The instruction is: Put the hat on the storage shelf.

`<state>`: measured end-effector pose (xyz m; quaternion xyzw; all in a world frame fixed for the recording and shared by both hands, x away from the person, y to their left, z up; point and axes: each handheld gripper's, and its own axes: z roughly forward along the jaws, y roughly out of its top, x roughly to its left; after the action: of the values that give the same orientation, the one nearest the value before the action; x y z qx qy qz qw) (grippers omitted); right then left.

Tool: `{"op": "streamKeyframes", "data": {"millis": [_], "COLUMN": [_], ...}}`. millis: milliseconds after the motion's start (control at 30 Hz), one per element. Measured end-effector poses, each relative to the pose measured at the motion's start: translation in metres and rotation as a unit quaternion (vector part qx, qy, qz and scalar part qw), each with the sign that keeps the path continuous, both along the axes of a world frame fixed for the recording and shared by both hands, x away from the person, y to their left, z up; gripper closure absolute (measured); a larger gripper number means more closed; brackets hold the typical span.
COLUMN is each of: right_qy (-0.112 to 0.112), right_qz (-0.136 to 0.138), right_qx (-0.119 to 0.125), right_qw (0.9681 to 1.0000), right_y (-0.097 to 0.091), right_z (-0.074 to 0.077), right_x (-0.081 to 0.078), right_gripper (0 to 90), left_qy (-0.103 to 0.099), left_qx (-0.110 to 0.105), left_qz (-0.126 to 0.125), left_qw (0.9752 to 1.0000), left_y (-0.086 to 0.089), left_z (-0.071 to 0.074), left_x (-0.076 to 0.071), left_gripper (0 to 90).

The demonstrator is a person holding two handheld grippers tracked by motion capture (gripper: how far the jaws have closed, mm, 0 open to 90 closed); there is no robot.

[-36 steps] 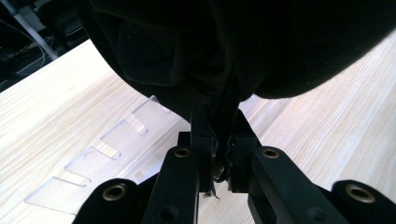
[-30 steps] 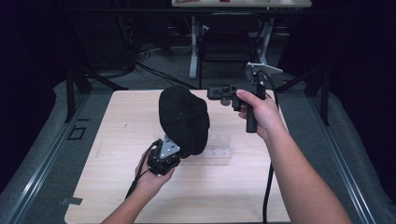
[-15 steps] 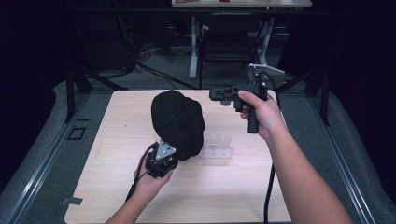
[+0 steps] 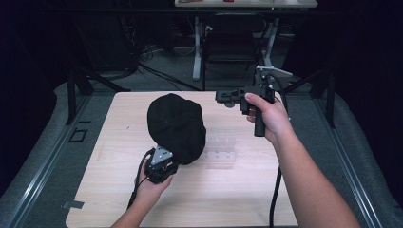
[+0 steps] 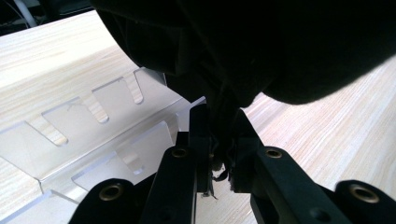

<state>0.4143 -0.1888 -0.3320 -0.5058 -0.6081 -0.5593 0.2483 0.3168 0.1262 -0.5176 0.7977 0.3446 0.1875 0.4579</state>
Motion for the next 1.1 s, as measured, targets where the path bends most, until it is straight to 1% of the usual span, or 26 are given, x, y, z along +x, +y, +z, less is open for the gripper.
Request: {"op": "streamKeyframes", "data": {"millis": [133, 200, 233, 300, 400, 433, 500, 567, 733, 767, 867, 933, 1033, 1100], "right_qy": [0.0, 0.0, 0.0, 0.001, 0.001, 0.0, -0.002, -0.002, -0.003, -0.004, -0.007, -0.012, -0.015, -0.019], "right_qz": [-0.002, -0.002, -0.003, -0.004, -0.004, -0.004, -0.004, -0.006, -0.007, -0.008, -0.011, -0.012, -0.016, -0.016], "right_qx": [0.001, 0.001, 0.002, 0.002, 0.001, 0.001, 0.0, 0.0, -0.005, -0.007, -0.012, -0.021, -0.035, -0.046], "right_qw": [1.0, 1.0, 1.0, 1.0, 1.0, 1.0, 1.0, 1.0, 1.0, 0.9999, 0.9998, 0.9996, 0.9992, 0.9986], "right_y": [0.0, 0.0, 0.0, 0.0, 0.0, 0.0, 0.0, 0.0, -0.001, -0.001, -0.002, -0.003, -0.003, -0.005], "right_z": [0.0, -0.001, -0.001, -0.001, -0.002, -0.001, -0.001, -0.001, -0.001, 0.0, 0.0, 0.0, 0.001, 0.001], "right_x": [0.0, 0.0, 0.0, 0.0, 0.0, 0.0, 0.0, 0.0, -0.001, -0.001, -0.002, -0.003, -0.005, -0.007], "right_gripper": [76.5, 76.5, 76.4, 76.4, 76.2, 76.1, 75.8, 75.8, 75.4, 75.2, 74.6, 74.1, 73.5, 73.1], "left_qy": [0.002, 0.004, 0.003, 0.008, 0.009, 0.013, 0.009, 0.009, 0.011, 0.018, 0.014, 0.01, 0.015, 0.014], "left_qx": [0.004, 0.007, 0.004, 0.003, -0.003, -0.003, 0.001, 0.006, 0.004, -0.004, -0.004, -0.006, -0.009, -0.011], "left_qz": [0.006, 0.01, 0.013, 0.015, 0.024, 0.023, 0.023, 0.023, 0.032, 0.037, 0.038, 0.038, 0.038, 0.038], "left_qw": [1.0, 0.9999, 0.9999, 0.9999, 0.9997, 0.9996, 0.9997, 0.9997, 0.9994, 0.9992, 0.9992, 0.9992, 0.9991, 0.9991], "left_y": [0.001, 0.003, 0.004, 0.007, 0.01, 0.012, 0.013, 0.014, 0.019, 0.019, 0.022, 0.024, 0.029, 0.034], "left_z": [0.001, 0.001, 0.0, 0.0, -0.001, -0.001, -0.002, -0.002, -0.002, -0.002, -0.001, 0.0, 0.002, 0.002], "left_x": [0.0, -0.001, -0.001, -0.001, 0.0, -0.001, -0.001, -0.003, -0.004, -0.005, -0.006, -0.007, -0.01, -0.011], "left_gripper": [80.8, 76.2, 74.2, 70.2, 63.9, 63.0, 61.1, 59.7, 52.9, 51.6, 48.2, 45.6, 44.0, 43.5]}}
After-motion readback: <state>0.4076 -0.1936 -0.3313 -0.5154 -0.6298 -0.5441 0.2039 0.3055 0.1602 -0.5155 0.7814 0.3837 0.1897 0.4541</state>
